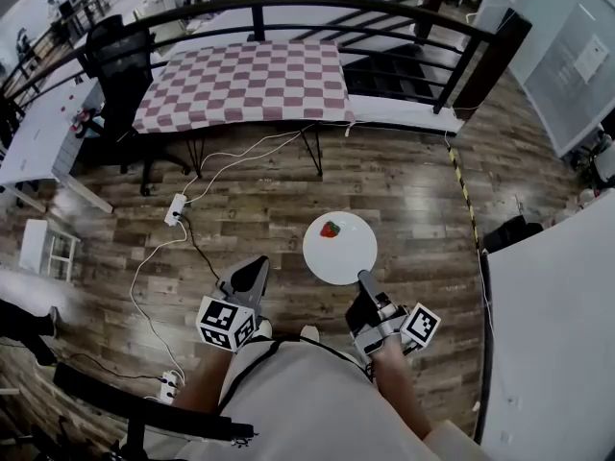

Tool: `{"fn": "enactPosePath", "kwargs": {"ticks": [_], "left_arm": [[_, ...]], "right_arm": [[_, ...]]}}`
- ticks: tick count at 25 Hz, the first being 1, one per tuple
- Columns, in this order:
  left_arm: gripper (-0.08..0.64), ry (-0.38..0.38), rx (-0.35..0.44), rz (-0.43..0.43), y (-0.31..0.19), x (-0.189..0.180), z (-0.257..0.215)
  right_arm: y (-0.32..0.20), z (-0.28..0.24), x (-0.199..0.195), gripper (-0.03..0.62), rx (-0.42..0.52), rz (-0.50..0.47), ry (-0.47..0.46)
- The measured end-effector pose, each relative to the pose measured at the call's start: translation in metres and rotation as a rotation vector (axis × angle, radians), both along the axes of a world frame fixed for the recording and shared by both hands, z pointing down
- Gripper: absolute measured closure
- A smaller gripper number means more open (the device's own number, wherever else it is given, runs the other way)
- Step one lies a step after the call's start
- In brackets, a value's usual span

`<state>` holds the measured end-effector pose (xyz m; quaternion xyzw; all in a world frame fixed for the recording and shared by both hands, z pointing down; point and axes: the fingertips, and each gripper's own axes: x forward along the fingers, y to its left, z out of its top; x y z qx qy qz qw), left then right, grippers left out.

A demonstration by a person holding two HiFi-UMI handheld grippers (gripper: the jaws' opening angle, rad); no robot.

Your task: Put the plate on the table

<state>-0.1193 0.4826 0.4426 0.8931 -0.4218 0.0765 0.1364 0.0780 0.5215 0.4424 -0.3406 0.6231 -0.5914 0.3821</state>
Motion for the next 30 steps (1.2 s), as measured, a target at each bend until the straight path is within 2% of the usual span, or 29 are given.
{"fn": "enactPosePath", "kwargs": {"ticks": [13, 21, 30], "left_arm": [[0.555, -0.005, 0.003, -0.023, 0.019, 0.043, 0.008], [0.555, -0.014, -0.002, -0.032, 0.011, 0.049, 0.006], [0.555, -0.013, -0.01, -0.018, -0.021, 0.051, 0.012]], "right_arm": [[0.012, 0.01, 0.036, 0.574, 0.004, -0.029, -0.012], [0.002, 0.011, 0.045, 0.572, -0.001, -0.037, -0.018], [-0.03, 0.011, 0.042, 0.572, 0.002, -0.028, -0.022]]}}
